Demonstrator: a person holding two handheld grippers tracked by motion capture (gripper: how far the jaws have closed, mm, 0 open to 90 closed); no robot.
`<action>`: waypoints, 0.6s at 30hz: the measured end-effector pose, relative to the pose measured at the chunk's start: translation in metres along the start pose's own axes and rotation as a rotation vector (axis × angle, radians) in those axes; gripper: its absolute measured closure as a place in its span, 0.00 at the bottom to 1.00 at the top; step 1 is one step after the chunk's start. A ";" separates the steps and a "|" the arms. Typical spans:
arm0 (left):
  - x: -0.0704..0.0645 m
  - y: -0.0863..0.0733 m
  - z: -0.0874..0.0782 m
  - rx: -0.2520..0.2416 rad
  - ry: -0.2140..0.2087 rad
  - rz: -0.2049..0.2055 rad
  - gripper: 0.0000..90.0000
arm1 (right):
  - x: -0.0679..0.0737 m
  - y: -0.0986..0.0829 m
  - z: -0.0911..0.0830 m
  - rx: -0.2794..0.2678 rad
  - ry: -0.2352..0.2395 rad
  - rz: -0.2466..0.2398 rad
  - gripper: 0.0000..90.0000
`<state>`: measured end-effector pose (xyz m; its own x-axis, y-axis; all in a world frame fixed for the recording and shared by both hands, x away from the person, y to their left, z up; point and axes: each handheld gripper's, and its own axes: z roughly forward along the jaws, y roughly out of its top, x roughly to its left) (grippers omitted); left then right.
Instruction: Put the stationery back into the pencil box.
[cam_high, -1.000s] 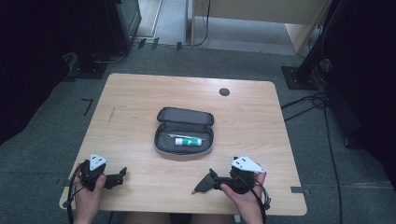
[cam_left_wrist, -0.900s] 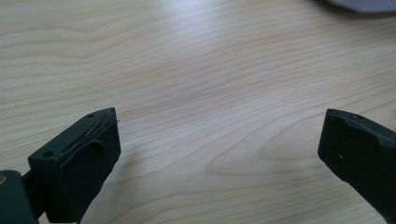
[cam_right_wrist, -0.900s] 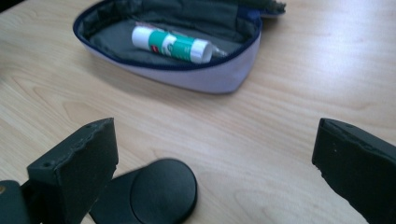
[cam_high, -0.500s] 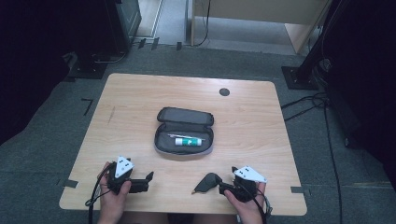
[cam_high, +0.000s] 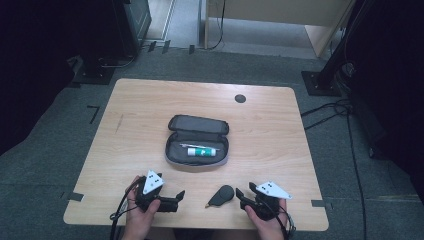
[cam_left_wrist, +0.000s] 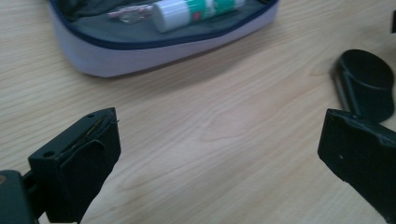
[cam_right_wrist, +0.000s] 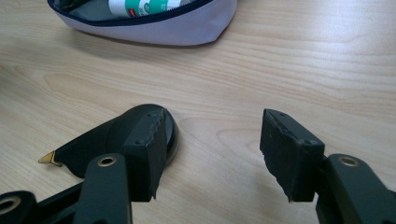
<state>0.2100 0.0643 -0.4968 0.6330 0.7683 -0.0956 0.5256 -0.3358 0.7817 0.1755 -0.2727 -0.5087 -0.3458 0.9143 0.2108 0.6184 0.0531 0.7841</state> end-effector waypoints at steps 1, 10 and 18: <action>-0.004 0.000 0.001 0.006 0.021 0.014 0.01 | 0.001 -0.001 0.000 0.002 0.003 -0.001 0.49; -0.031 -0.003 0.010 0.022 -0.123 0.093 0.13 | 0.006 -0.004 0.006 0.011 0.065 0.011 0.57; -0.053 -0.008 0.027 0.076 -0.184 0.150 0.38 | 0.011 -0.004 0.012 0.021 0.089 -0.006 0.55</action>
<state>0.1872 0.0116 -0.5147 0.7964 0.5968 -0.0981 0.4546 -0.4837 0.7479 0.1774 -0.2585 -0.5165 -0.4108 0.8745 0.2579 0.6306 0.0682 0.7731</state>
